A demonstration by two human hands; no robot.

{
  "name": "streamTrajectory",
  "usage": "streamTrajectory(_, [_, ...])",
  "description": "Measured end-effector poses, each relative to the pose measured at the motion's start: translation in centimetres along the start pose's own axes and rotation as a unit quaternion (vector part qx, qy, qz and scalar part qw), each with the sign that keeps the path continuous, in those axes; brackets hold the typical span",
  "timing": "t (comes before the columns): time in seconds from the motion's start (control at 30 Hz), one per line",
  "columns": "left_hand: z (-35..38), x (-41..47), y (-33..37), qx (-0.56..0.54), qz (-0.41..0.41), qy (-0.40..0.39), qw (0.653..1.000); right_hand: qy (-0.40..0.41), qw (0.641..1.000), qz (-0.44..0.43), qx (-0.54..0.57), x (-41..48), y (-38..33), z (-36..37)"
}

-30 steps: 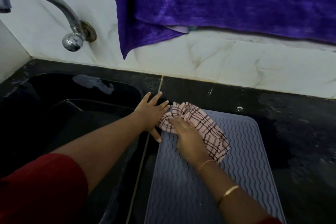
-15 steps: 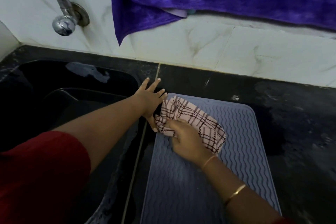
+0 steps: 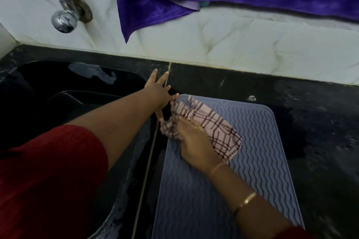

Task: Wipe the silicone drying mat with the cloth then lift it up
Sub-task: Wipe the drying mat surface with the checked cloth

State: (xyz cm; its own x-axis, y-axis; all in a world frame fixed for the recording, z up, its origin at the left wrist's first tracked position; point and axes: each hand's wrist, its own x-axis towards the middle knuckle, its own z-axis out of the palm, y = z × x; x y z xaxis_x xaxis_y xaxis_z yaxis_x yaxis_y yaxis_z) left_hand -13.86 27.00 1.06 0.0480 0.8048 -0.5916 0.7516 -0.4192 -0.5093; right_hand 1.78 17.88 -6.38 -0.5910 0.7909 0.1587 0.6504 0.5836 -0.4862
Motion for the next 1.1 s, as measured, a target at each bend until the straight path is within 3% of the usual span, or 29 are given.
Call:
streamTrajectory(0.1, [-0.1, 0.1, 0.3, -0.013, -0.015, -0.004, 1.000, -0.023, 0.998, -0.035, 0.055, -2.5, -0.2, -0.4])
streamTrajectory(0.17, [-0.2, 0.1, 0.3, -0.072, -0.020, 0.008, 0.997, 0.003, 0.998, -0.026, 0.061, -2.0, 0.3, -0.7])
streamTrajectory(0.3, [1.0, -0.3, 1.6, -0.201, -0.046, 0.130, 0.970, 0.058, 0.991, 0.098, -0.068, 1.0, 0.7, -0.1])
streamTrajectory(0.37, [2.0, -0.4, 2.3, -0.269, -0.072, 0.148, 0.949, 0.055, 0.987, 0.119, -0.090, 1.7, 0.4, 0.5])
streamTrajectory(0.63, [2.1, 0.3, 2.6, -0.313, -0.113, 0.144, 0.932, 0.043, 0.995, -0.055, -0.064, -4.9, -1.6, 1.0])
streamTrajectory(0.73, [2.1, -0.4, 3.6, -0.264, -0.119, 0.220, 0.931, 0.024, 0.996, -0.088, 0.011, -6.3, -1.9, 0.2])
streamTrajectory(0.83, [3.4, -1.9, 4.9, -0.313, -0.067, 0.328, 0.889, 0.064, 0.996, -0.013, 0.061, -3.5, -0.7, -0.8])
streamTrajectory(0.93, [6.1, -3.2, 5.5, -0.450, -0.048, 0.314, 0.835, 0.057, 0.994, 0.089, 0.006, -0.4, -0.7, -0.9])
streamTrajectory(1.1, [7.8, -4.1, 5.9, -0.369, -0.026, 0.252, 0.894, 0.018, 0.998, 0.010, -0.066, -3.8, -2.6, 0.0])
